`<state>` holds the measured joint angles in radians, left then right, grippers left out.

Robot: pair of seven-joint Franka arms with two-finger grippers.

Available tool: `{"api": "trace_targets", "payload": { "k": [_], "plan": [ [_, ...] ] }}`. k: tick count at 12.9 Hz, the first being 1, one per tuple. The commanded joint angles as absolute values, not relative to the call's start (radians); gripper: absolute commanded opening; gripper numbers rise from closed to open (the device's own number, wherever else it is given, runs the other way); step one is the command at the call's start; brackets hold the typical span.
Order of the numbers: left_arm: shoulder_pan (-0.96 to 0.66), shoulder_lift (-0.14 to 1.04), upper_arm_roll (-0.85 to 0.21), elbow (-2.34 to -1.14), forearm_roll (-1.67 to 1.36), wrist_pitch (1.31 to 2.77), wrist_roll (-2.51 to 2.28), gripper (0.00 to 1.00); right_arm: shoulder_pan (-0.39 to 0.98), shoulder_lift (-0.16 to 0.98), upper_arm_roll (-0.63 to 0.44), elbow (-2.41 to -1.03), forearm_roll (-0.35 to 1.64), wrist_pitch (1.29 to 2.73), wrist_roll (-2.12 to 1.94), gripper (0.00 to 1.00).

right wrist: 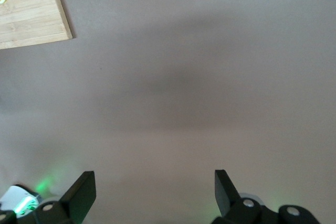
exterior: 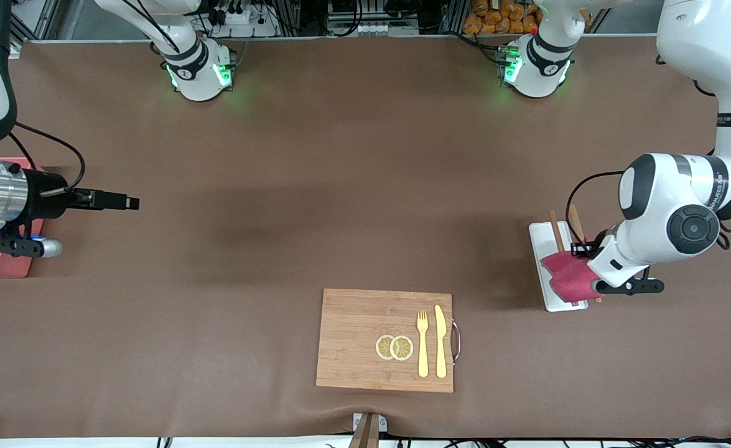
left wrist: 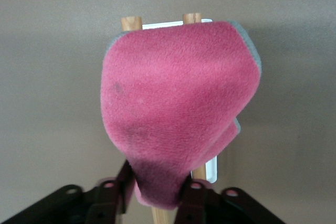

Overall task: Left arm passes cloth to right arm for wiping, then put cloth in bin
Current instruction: 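Reach the left gripper down and grasp the pink cloth on the chopsticks, then carry the cloth with the left gripper while the right gripper reaches toward it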

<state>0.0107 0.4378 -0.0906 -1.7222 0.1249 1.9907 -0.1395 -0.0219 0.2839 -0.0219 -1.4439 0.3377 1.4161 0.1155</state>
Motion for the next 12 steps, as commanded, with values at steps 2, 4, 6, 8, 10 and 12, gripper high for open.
{"api": "trace_targets", "payload": {
  "k": [2,4,6,8,10,12],
  "plan": [
    [-0.006,0.439,-0.091,-1.697,0.147,1.99,-0.15,0.0,-0.02,0.272,-0.021,-1.459,0.373,1.39,0.155,1.0],
    [-0.02,0.433,-0.089,-1.681,0.147,1.979,-0.15,0.0,-0.014,0.267,-0.021,-1.463,0.374,1.396,0.21,1.0],
    [-0.034,0.413,-0.092,-1.661,0.147,1.967,-0.15,0.0,0.012,0.262,-0.02,-1.463,0.39,1.396,0.312,1.0],
    [-0.07,0.377,-0.1,-1.649,0.126,1.95,-0.188,0.0,0.023,0.258,-0.02,-1.463,0.396,1.396,0.38,1.0],
    [-0.086,0.376,-0.153,-1.6,0.079,1.919,-0.323,0.0,0.029,0.255,-0.018,-1.463,0.396,1.393,0.415,1.0],
    [-0.094,0.38,-0.227,-1.562,0.023,1.914,-0.496,0.0,0.047,0.255,-0.018,-1.463,0.425,1.394,0.515,1.0]
  ]
}}
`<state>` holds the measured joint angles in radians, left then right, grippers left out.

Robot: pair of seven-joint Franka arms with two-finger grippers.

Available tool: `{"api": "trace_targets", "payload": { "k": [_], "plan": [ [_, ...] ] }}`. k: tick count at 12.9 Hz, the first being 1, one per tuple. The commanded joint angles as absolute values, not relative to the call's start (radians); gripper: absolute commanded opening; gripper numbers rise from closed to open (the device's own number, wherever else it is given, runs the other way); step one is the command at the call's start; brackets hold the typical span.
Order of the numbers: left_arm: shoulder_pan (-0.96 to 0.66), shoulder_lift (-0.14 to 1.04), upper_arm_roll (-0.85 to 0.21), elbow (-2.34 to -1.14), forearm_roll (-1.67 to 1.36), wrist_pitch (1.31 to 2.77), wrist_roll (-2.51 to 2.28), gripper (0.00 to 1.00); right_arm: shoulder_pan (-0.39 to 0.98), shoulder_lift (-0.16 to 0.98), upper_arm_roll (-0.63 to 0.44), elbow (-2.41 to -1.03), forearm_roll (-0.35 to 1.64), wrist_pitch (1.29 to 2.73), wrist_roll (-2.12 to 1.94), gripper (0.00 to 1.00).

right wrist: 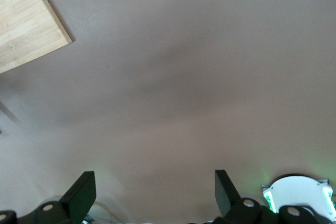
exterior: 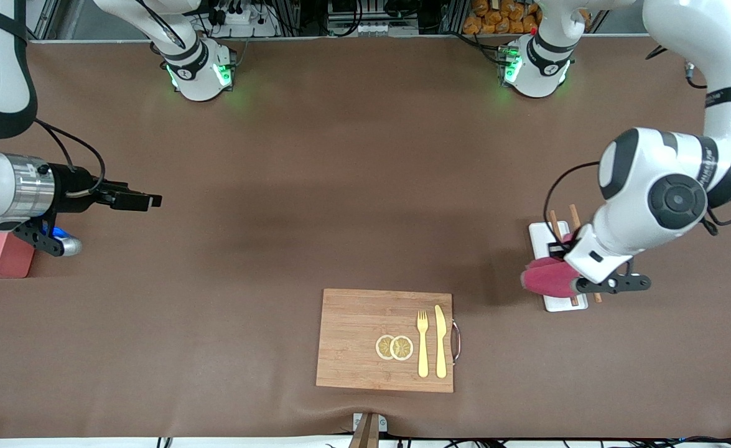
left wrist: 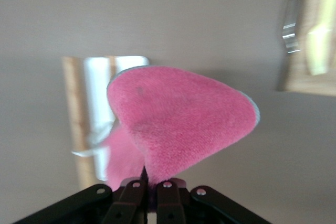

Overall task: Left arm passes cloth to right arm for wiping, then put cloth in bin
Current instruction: 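Carry the cloth with the left gripper while the right gripper reaches toward it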

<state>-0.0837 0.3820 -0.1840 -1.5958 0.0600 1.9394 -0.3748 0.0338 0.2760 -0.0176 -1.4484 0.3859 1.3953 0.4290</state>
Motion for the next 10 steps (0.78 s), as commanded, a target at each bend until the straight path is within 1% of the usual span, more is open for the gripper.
{"api": "trace_targets", "payload": {
  "k": [1,3,5,10],
  "plan": [
    [-0.109,0.387,-0.251,-1.537,-0.004,1.916,-0.606,0.0,0.041,0.259,-0.02,-1.463,0.467,1.397,0.556,1.0],
    [-0.173,0.413,-0.275,-1.487,-0.058,1.917,-0.81,0.0,0.034,0.268,-0.021,-1.462,0.517,1.401,0.569,1.0],
    [-0.266,0.457,-0.275,-1.424,-0.101,1.951,-1.01,0.0,0.044,0.273,-0.021,-1.463,0.52,1.46,0.603,1.0],
    [-0.451,0.505,-0.275,-1.411,-0.121,2.228,-1.555,0.0,0.135,0.33,-0.021,-1.454,0.532,1.578,0.62,1.0]
  ]
}}
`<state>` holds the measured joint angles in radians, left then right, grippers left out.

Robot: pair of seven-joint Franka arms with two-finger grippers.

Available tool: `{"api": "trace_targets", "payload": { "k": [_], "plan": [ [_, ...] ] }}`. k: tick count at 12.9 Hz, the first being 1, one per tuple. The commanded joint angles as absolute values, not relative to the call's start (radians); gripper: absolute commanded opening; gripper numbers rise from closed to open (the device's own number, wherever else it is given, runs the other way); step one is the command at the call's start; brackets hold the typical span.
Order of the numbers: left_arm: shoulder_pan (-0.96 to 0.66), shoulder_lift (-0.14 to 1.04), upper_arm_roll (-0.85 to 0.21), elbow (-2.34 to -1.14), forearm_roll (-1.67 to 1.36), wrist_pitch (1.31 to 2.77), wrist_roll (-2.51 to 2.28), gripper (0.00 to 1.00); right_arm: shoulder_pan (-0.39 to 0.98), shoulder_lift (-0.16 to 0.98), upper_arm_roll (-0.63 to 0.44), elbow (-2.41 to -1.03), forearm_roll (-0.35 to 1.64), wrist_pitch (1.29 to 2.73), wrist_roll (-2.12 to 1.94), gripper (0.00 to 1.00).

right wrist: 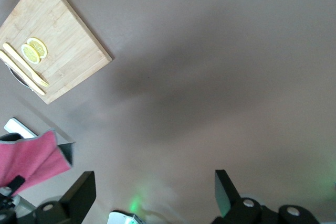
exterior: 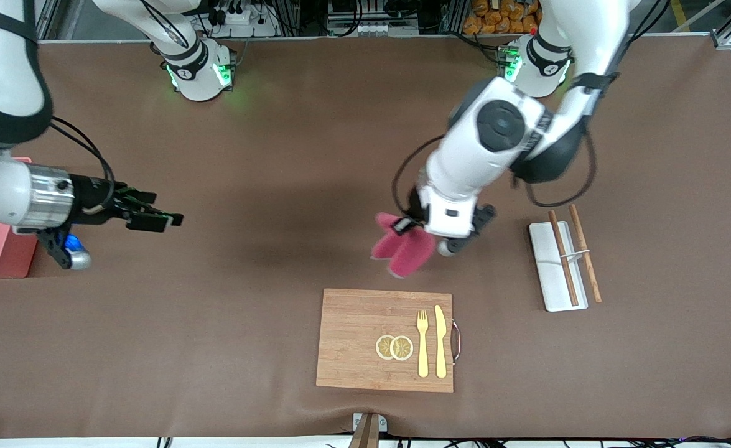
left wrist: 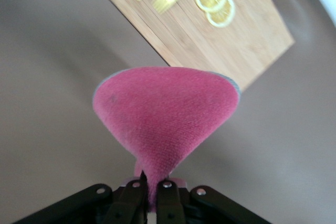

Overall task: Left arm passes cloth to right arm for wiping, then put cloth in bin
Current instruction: 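Carry the cloth with the left gripper while the right gripper reaches toward it, then grasp the cloth with the right gripper and open the left gripper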

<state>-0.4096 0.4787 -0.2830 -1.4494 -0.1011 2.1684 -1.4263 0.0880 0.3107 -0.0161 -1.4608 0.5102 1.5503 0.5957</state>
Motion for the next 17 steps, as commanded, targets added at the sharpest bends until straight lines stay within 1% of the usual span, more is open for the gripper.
{"api": "trace_targets", "payload": {
  "k": [1,3,5,7,9,12,15,17],
  "plan": [
    [-0.486,0.514,-0.275,-1.41,-0.123,2.3,-1.654,0.0,0.162,0.336,-0.021,-1.457,0.529,1.589,0.621,1.0],
    [-0.534,0.541,-0.273,-1.411,-0.123,2.463,-1.913,0.0,0.173,0.379,-0.02,-1.459,0.535,1.592,0.668,1.0],
    [-0.571,0.557,-0.272,-1.411,-0.121,2.543,-2.017,0.0,0.216,0.409,-0.021,-1.459,0.58,1.652,0.802,1.0],
    [-0.592,0.572,-0.27,-1.411,-0.121,2.607,-2.113,0.0,0.276,0.422,-0.021,-1.465,0.575,1.71,0.943,1.0],
    [-0.627,0.595,-0.264,-1.411,-0.117,2.638,-2.148,0.0,0.288,0.426,-0.021,-1.465,0.575,1.716,1.012,1.0],
    [-0.643,0.595,-0.259,-1.407,-0.124,2.683,-2.16,0.0,0.31,0.426,-0.021,-1.5,0.575,1.77,1.088,1.0],
    [-0.641,0.591,-0.261,-1.407,-0.126,2.686,-2.163,0.0,0.33,0.408,-0.021,-1.577,0.575,1.773,1.089,1.0],
    [-0.643,0.583,-0.261,-1.405,-0.126,2.686,-2.166,0.0,0.325,0.399,-0.021,-1.578,0.578,1.772,1.089,1.0]
  ]
}}
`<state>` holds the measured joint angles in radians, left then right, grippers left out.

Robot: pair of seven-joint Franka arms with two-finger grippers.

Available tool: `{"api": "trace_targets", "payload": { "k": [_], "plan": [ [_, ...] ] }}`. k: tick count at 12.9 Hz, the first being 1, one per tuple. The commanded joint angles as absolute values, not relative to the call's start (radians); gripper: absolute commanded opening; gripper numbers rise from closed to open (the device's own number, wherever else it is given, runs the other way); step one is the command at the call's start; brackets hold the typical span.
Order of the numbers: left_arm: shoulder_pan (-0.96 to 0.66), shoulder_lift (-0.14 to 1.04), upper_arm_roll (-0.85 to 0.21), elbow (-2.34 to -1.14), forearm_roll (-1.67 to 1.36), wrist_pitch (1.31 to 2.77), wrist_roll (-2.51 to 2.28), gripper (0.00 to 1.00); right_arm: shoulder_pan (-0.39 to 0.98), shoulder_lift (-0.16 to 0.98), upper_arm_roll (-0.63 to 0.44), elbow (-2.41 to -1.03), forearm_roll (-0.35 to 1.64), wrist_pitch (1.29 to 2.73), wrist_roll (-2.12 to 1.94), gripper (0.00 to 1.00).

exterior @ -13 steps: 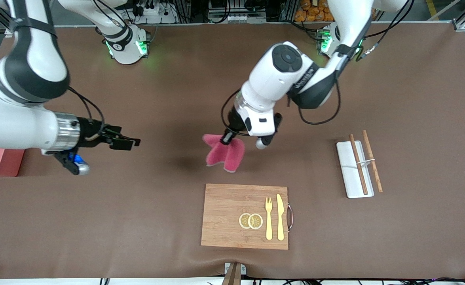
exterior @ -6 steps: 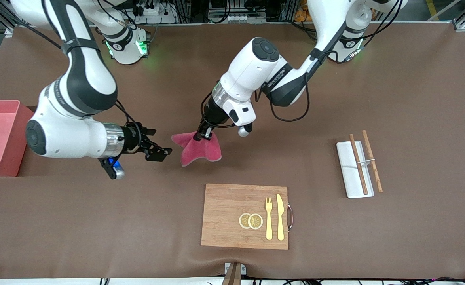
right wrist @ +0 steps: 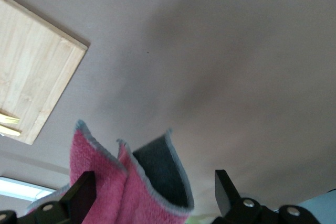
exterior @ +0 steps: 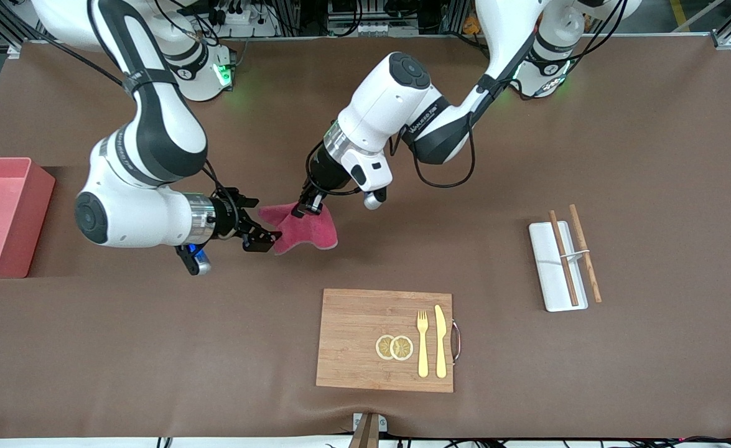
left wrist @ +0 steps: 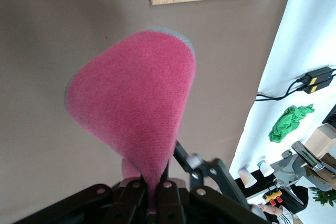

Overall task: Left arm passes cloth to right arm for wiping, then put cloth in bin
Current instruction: 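Grasp the cloth with the right gripper and open the left gripper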

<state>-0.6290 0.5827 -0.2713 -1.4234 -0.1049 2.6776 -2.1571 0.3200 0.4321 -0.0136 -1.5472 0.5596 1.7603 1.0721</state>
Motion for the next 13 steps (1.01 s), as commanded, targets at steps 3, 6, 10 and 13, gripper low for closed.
{"api": "trace_targets", "payload": {
  "k": [3,6,10,13],
  "plan": [
    [-0.634,0.569,-0.261,-1.405,-0.126,2.684,-2.174,0.0,0.33,0.394,-0.021,-1.583,0.581,1.769,1.095,1.0],
    [-0.618,0.563,-0.261,-1.405,-0.126,2.683,-2.171,0.0,0.321,0.364,-0.021,-1.582,0.581,1.727,1.104,1.0],
    [-0.601,0.552,-0.264,-1.407,-0.124,2.675,-2.168,0.0,0.328,0.357,-0.018,-1.577,0.592,1.727,1.141,1.0],
    [-0.601,0.552,-0.264,-1.405,-0.123,2.674,-2.166,0.0,0.334,0.357,-0.015,-1.574,0.668,1.736,1.144,0.47]
  ]
}}
